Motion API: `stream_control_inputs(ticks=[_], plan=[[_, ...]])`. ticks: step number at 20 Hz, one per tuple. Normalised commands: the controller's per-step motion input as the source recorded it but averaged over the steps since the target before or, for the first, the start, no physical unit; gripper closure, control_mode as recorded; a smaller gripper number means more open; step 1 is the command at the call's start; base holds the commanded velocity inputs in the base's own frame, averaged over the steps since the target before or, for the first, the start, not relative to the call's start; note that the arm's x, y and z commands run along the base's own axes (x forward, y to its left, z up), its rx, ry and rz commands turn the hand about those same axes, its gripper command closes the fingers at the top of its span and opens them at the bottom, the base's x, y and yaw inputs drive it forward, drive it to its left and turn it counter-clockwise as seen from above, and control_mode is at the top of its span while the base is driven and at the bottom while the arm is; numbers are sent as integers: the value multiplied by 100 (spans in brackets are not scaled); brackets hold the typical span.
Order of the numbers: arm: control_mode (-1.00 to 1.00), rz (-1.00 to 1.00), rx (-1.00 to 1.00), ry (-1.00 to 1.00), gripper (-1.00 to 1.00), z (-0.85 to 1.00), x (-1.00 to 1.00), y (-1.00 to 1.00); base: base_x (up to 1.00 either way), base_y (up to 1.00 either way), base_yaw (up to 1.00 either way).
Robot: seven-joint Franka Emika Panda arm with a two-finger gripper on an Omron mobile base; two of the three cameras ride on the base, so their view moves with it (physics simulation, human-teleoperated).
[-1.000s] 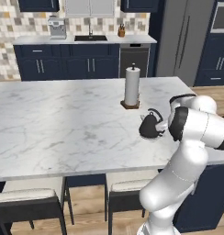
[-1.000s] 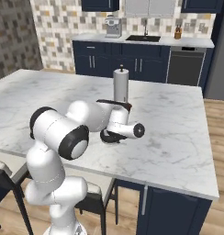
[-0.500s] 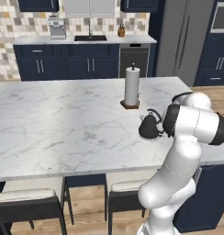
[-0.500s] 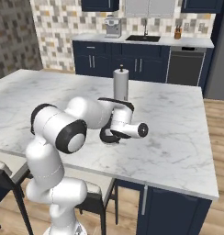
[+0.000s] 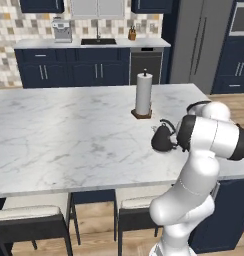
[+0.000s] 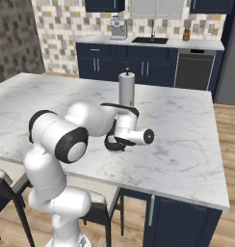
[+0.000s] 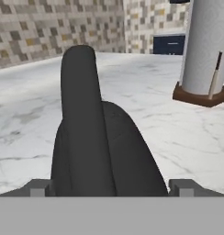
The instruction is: The kettle is done boiling. Turn off the stove, then wait for 300 timesteps before moving the kettle to the dining table.
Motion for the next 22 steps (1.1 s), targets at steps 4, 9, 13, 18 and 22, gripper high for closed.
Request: stream_control_inputs(ticks=[4, 9, 13, 18, 22], plan=[[-100, 0, 0, 0, -100, 0, -23, 9, 0, 0, 0], [-100, 0, 0, 0, -100, 0, -13, 7, 0, 0, 0], [-100, 0, 0, 0, -100, 0, -18, 0, 0, 0, 0], [-100, 0, -1, 0, -100, 0, -22, 0, 0, 0, 0], [-100, 0, -2, -1, -100, 2, -28, 0, 0, 0, 0]])
